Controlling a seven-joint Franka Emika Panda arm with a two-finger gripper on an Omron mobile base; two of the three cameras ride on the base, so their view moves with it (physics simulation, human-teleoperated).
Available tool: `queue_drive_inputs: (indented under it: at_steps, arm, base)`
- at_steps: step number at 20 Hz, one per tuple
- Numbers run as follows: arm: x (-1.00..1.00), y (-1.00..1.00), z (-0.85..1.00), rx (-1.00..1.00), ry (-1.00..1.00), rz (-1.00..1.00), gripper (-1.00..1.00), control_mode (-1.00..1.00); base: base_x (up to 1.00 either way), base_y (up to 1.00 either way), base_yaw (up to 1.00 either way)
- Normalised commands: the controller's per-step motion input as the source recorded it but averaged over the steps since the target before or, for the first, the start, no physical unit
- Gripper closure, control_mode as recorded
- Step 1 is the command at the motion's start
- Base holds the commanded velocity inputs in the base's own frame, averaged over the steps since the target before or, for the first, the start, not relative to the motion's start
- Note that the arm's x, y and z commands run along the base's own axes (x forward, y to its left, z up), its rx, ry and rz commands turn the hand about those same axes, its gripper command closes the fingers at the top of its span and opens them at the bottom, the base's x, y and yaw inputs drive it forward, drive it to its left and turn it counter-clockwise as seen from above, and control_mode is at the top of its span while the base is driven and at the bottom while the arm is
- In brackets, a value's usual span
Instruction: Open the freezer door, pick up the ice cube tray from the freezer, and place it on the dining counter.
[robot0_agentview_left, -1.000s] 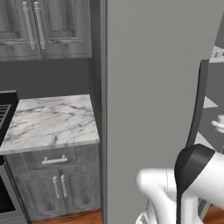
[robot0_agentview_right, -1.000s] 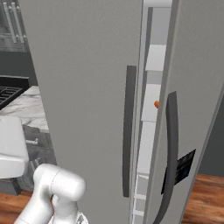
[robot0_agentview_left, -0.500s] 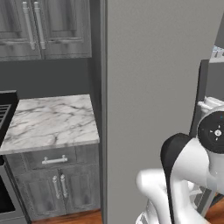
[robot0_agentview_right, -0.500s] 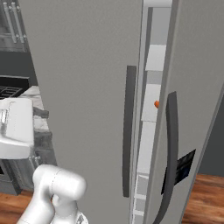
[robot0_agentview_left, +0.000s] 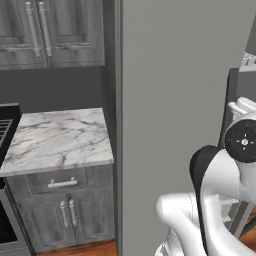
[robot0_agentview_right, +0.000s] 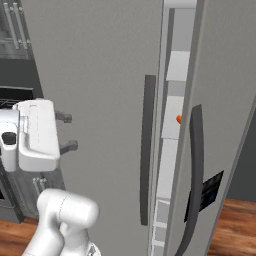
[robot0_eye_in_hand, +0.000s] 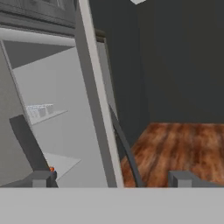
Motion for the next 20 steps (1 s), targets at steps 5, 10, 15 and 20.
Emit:
queue_drive_inputs:
  at_steps: [5,10,15,20]
  arm:
    - [0.15,-0.31,0.00,0.00,-0.05,-0.03,-1.00,-1.00]
    - [0.21,-0.28,0.00,0.00,-0.04,-0.03,-1.00,-1.00]
    - [0.24,-0.26,0.00,0.00,-0.02,-0.05,-1.00,-1.00]
    - [0.25,-0.21,-0.05,0.00,-0.02,-0.03,-1.00,-1.00]
  base:
    - [0.00,0.00,0.00]
    - [0.00,0.00,0.00]
    - [0.00,0.00,0.00]
    - [0.00,0.00,0.00]
